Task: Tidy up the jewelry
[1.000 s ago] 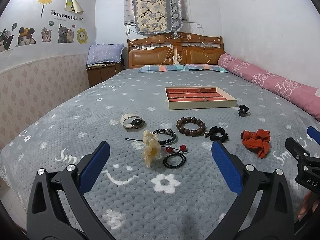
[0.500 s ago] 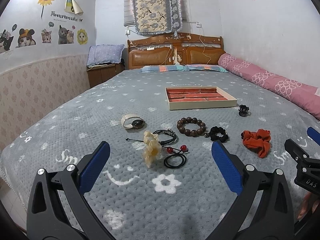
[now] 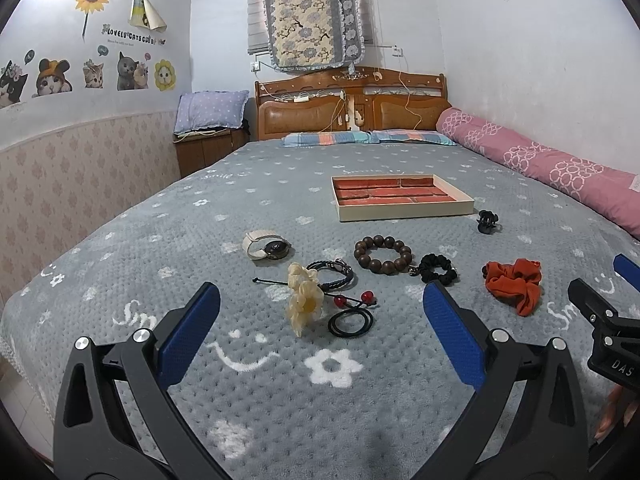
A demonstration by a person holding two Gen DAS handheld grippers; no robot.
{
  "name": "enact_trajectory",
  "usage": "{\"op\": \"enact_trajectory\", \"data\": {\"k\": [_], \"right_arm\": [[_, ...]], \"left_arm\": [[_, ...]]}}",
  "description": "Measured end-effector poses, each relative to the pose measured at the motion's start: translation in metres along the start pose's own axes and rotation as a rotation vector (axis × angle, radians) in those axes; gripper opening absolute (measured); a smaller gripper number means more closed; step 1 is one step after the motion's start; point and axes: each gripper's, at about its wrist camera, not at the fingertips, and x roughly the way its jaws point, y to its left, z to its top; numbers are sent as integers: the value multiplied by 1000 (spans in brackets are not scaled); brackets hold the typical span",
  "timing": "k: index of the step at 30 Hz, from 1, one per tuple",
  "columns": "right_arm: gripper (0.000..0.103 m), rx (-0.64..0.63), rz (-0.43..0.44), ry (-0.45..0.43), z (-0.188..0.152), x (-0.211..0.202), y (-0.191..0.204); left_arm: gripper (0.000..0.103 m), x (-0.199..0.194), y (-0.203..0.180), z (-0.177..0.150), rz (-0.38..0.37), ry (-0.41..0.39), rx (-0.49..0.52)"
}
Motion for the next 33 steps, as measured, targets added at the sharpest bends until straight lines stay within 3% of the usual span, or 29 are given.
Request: {"op": "enact_trajectory", "data": {"k": [33], "right_arm": [[99, 5, 0, 7, 0, -2, 2]], "left_arm": [[98, 0, 4, 0, 5, 6, 6]]}}
